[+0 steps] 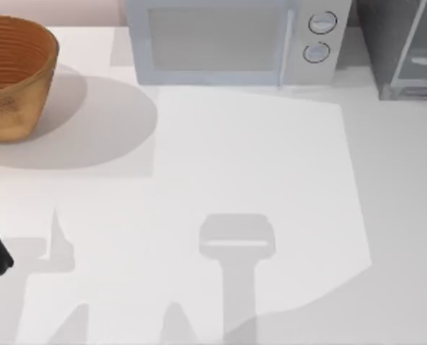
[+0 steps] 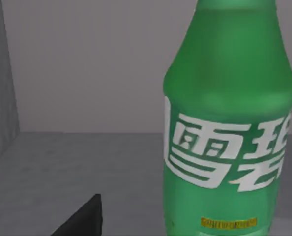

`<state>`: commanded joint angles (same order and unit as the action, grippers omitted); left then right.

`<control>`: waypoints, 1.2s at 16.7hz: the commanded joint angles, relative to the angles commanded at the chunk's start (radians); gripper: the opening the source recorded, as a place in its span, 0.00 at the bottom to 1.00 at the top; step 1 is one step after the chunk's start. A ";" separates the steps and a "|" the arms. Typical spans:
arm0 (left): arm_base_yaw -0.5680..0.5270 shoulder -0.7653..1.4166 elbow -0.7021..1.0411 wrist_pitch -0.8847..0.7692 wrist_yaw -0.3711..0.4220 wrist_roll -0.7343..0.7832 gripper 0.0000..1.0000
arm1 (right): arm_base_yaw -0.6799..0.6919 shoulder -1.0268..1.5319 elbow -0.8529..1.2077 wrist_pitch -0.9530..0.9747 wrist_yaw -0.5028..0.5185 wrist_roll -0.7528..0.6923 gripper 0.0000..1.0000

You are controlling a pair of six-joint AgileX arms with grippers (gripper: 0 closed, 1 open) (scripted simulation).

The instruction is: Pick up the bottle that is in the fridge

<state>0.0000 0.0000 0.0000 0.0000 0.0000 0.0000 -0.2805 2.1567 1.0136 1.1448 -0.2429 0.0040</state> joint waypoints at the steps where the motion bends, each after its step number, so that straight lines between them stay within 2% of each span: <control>1: 0.000 0.000 0.000 0.000 0.000 0.000 1.00 | 0.001 0.003 0.003 -0.002 0.000 0.000 1.00; 9: 0.000 0.000 0.000 0.000 0.000 0.000 1.00 | 0.033 0.145 0.274 -0.130 0.031 -0.001 1.00; 14: 0.000 0.000 0.000 0.000 0.000 0.000 1.00 | 0.037 0.157 0.298 -0.147 0.036 -0.002 1.00; 20: 0.000 0.000 0.000 0.000 0.000 0.000 1.00 | 0.037 0.157 0.298 -0.147 0.036 -0.002 0.55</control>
<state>0.0000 0.0000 0.0000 0.0000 0.0000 0.0000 -0.2436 2.3136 1.3120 0.9979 -0.2071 0.0024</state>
